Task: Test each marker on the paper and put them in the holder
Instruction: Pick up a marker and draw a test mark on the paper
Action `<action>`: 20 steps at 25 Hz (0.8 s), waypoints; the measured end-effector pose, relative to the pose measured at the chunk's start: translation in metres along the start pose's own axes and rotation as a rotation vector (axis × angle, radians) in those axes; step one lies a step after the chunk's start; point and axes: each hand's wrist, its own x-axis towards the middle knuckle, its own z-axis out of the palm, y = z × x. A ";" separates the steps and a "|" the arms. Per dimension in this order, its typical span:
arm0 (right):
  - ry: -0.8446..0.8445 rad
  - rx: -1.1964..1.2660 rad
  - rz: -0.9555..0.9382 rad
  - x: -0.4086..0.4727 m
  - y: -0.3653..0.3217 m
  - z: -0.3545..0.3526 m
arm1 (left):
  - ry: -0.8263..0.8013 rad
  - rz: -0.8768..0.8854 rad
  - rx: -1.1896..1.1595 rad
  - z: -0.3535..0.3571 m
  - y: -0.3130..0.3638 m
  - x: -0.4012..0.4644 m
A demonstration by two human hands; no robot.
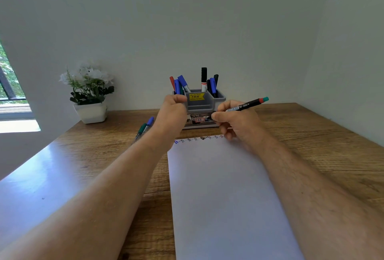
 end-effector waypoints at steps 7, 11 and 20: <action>-0.083 0.420 0.027 -0.002 -0.005 0.000 | 0.105 -0.171 -0.493 -0.002 0.009 -0.002; -0.099 0.411 0.022 -0.003 -0.006 0.004 | 0.107 -0.194 -0.520 0.000 0.009 -0.005; -0.119 0.368 0.054 0.001 -0.002 0.005 | 0.044 -0.148 -0.478 0.002 0.011 -0.011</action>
